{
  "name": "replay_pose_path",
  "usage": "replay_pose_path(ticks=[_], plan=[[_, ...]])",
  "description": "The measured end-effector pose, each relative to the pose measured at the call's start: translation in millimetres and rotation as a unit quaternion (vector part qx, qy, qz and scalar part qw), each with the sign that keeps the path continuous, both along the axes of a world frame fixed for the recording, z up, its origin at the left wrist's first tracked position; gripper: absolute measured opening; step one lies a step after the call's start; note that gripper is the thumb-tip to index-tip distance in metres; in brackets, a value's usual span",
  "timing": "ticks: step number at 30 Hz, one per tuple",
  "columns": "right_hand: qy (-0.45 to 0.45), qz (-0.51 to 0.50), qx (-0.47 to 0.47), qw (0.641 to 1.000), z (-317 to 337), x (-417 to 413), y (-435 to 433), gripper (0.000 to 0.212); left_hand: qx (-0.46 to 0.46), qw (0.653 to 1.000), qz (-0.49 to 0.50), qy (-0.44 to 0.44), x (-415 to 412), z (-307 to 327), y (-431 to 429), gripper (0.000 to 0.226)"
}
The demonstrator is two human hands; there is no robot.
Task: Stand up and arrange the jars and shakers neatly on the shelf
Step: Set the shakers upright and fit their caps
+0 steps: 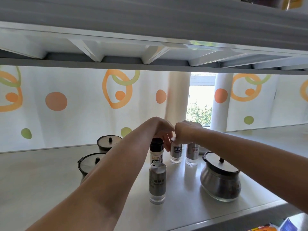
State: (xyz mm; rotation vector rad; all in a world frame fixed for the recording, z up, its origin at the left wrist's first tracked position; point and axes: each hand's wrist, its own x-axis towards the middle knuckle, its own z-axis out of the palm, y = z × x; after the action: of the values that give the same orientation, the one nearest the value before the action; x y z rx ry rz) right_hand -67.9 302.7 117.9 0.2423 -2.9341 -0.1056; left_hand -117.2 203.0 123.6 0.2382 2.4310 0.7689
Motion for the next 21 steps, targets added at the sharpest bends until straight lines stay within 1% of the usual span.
replay_pose_path(ticks=[2,5,10,12,14,17,19,21], plan=[[0.001,0.014,0.015,1.000,-1,-2,3,0.029,0.000,1.000,0.003,0.006,1,0,0,0.037],[-0.011,0.029,0.024,0.999,-1,-5,8,0.036,0.009,1.000,0.017,0.003,1,0,2,0.047],[-0.039,0.054,0.018,0.998,-1,-8,14,0.040,0.030,0.999,0.028,0.000,3,7,2,0.059],[-0.055,0.061,0.018,0.996,-1,-10,17,0.046,0.020,0.999,0.026,0.009,5,15,2,0.067],[-0.065,0.069,0.011,0.995,1,-13,24,0.055,0.010,0.999,0.016,0.031,6,26,2,0.067],[-0.049,0.078,-0.060,0.994,13,-16,46,0.062,-0.004,0.996,0.014,0.089,5,44,3,0.063],[-0.018,0.076,-0.136,0.988,23,-19,71,0.059,-0.014,0.990,0.016,0.138,3,56,8,0.059],[0.004,0.064,-0.182,0.981,28,-22,99,0.050,0.007,0.983,0.009,0.186,-1,65,18,0.054]])
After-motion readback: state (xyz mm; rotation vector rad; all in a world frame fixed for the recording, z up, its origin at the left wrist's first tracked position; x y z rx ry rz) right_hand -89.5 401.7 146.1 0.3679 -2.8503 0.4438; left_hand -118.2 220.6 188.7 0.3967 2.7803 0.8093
